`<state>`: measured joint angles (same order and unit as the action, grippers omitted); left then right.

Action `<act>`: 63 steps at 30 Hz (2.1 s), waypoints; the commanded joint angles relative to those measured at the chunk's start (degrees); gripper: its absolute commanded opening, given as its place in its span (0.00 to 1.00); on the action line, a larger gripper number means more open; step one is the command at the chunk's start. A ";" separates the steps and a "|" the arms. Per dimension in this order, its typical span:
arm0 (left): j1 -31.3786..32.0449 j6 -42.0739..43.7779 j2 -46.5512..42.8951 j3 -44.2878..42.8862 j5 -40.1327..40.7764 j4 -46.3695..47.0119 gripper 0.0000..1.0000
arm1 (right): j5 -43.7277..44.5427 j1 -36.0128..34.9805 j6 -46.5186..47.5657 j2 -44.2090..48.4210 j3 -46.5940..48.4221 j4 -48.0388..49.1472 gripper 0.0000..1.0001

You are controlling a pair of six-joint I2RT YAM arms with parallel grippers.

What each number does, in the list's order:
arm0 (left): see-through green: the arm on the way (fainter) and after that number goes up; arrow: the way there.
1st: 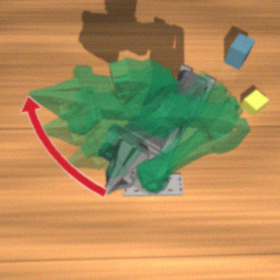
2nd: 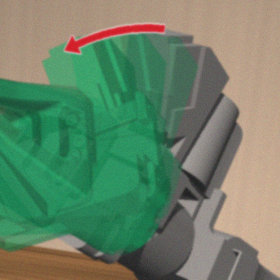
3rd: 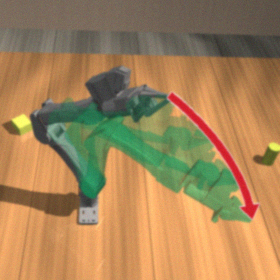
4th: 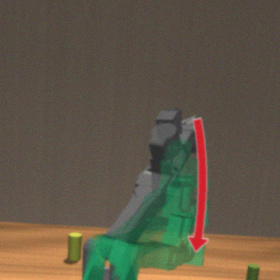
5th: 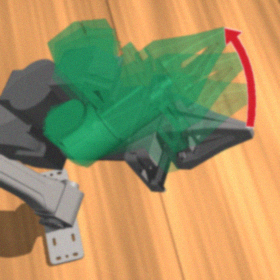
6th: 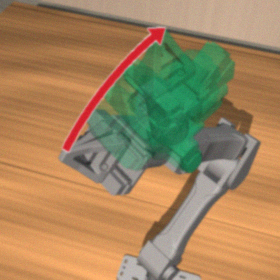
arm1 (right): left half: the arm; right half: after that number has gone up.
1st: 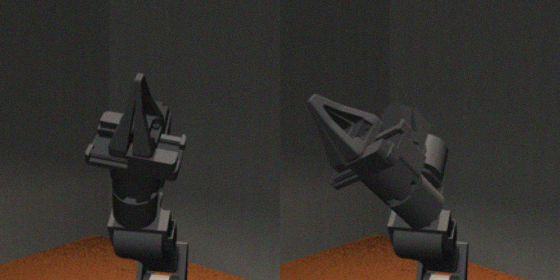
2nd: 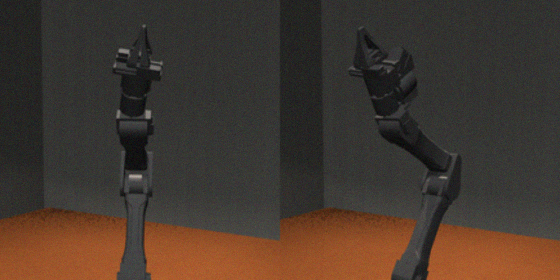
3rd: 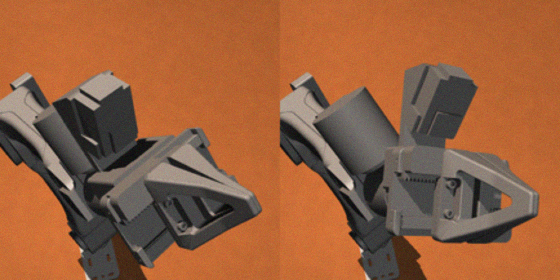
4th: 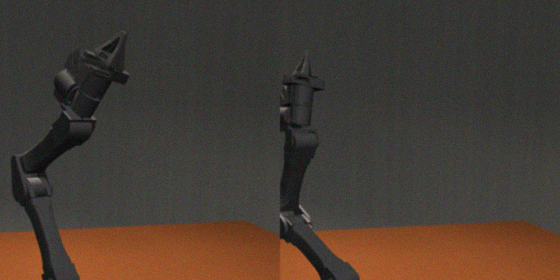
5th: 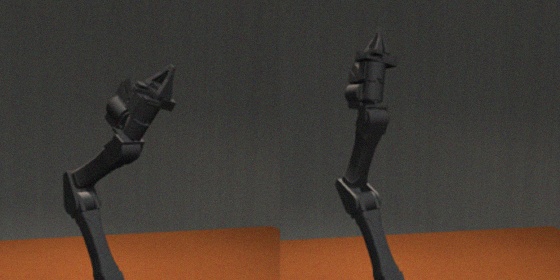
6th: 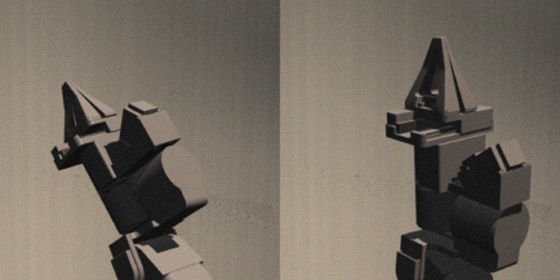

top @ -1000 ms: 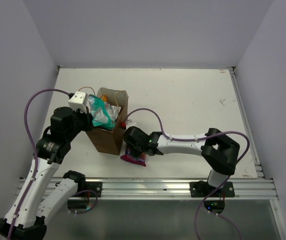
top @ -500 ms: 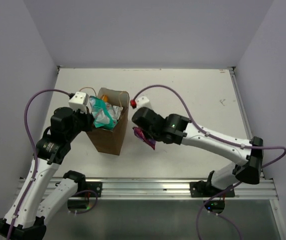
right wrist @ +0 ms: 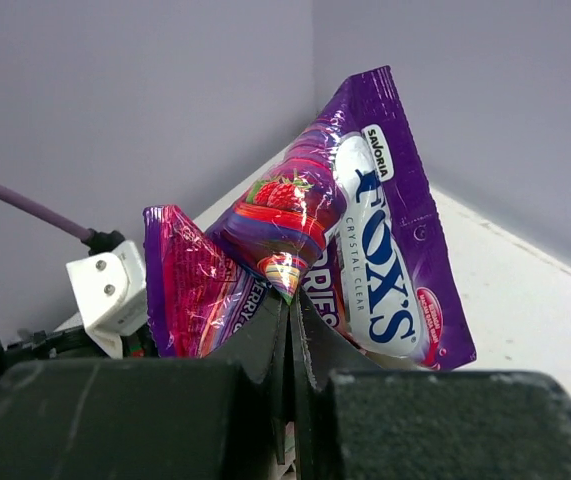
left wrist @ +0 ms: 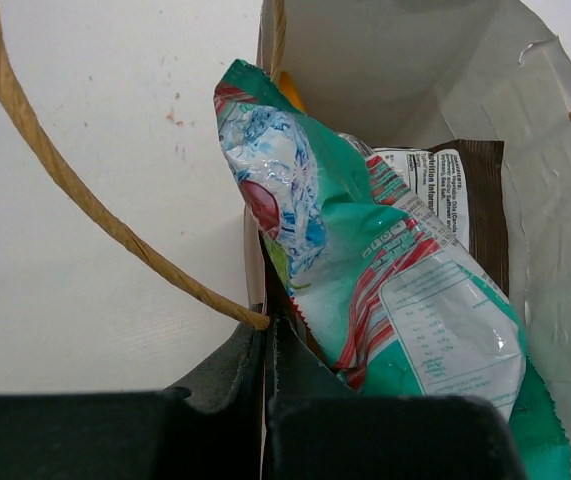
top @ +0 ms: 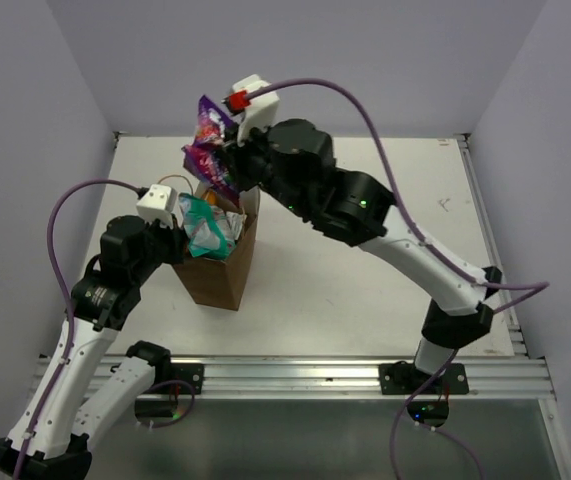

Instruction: Place the snacks into the paper bag

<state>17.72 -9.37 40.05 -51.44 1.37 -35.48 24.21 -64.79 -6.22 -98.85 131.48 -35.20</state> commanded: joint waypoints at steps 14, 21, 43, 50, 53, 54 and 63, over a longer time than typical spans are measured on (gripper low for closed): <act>0.48 -0.13 -1.29 -1.73 1.53 -2.31 0.00 | -14.19 0.37 -7.75 -6.11 -8.94 6.11 0.00; 0.48 -0.04 -0.77 -1.47 1.27 -1.70 0.00 | -14.45 0.20 -12.24 -2.67 -19.13 -1.36 0.00; 0.48 0.31 -1.03 -1.38 1.45 -1.43 0.00 | -13.66 0.20 -7.32 -27.09 7.29 -12.43 0.00; 0.48 0.49 -1.03 -1.29 1.80 -1.34 0.00 | -14.54 -0.16 -9.25 -22.02 -7.25 -10.16 0.00; 0.48 0.75 -0.68 -1.29 1.45 -1.17 0.00 | -12.87 -0.24 -8.82 -19.02 -11.68 -7.79 0.02; 0.48 0.84 -0.50 -1.29 1.27 -1.08 0.00 | -12.26 -0.24 -8.11 -17.80 -10.99 -7.52 0.08; 1.00 0.40 0.64 -0.50 -1.01 0.85 0.00 | -8.13 -0.24 -3.89 -12.46 14.34 -5.51 0.74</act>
<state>18.13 -9.58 39.66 -52.40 3.20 -33.82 16.23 -64.25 -10.11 -120.42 139.35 -49.76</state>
